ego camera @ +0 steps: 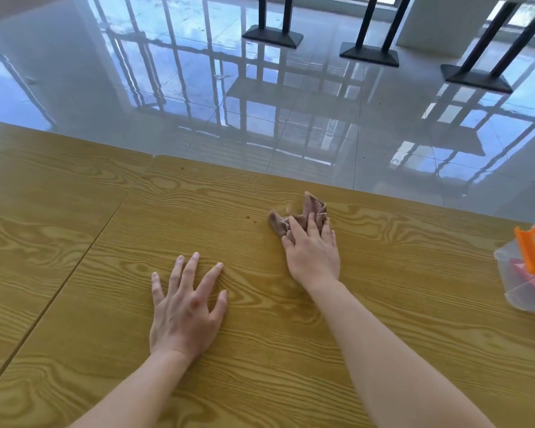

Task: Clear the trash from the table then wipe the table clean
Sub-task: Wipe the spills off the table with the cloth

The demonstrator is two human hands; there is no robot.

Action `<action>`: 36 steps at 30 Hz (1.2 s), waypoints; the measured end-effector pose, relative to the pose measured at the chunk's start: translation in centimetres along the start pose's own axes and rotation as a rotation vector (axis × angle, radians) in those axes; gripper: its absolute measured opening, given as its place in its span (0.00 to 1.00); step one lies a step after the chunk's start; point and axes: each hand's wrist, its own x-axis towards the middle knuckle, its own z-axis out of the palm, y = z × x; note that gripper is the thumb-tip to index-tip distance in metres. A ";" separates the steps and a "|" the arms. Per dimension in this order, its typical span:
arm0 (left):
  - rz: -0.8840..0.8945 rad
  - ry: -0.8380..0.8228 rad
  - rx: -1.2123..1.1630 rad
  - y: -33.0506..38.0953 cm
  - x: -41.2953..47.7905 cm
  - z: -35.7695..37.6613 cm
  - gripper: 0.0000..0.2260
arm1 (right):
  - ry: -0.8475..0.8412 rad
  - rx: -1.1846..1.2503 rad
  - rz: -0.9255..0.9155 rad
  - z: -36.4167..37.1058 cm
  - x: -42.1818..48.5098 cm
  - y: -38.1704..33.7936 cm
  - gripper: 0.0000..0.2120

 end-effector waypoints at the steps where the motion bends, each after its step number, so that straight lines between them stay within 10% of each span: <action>1: -0.020 0.006 -0.006 0.0 0.0 -0.1 0.27 | 0.000 -0.009 -0.098 0.7 -1.3 -0.7 0.25; 6: -0.122 0.030 0.007 0.1 -0.1 0.0 0.28 | 0.027 -0.127 -0.477 2.1 -8.6 2.7 0.25; 15: -0.122 -0.021 0.050 0.0 0.1 0.0 0.28 | 0.014 -0.017 -0.037 0.6 2.6 -3.0 0.25; 22: -0.118 -0.028 0.038 0.0 0.0 -0.2 0.29 | 0.043 -0.111 -0.457 2.1 -6.0 1.1 0.25; 30: -0.111 -0.039 0.056 0.0 0.0 0.0 0.28 | 0.020 0.004 -0.045 0.8 5.9 -4.8 0.24; 36: -0.135 -0.019 0.016 -0.1 0.0 -0.1 0.30 | -0.018 -0.067 -0.546 3.1 -0.2 -5.7 0.23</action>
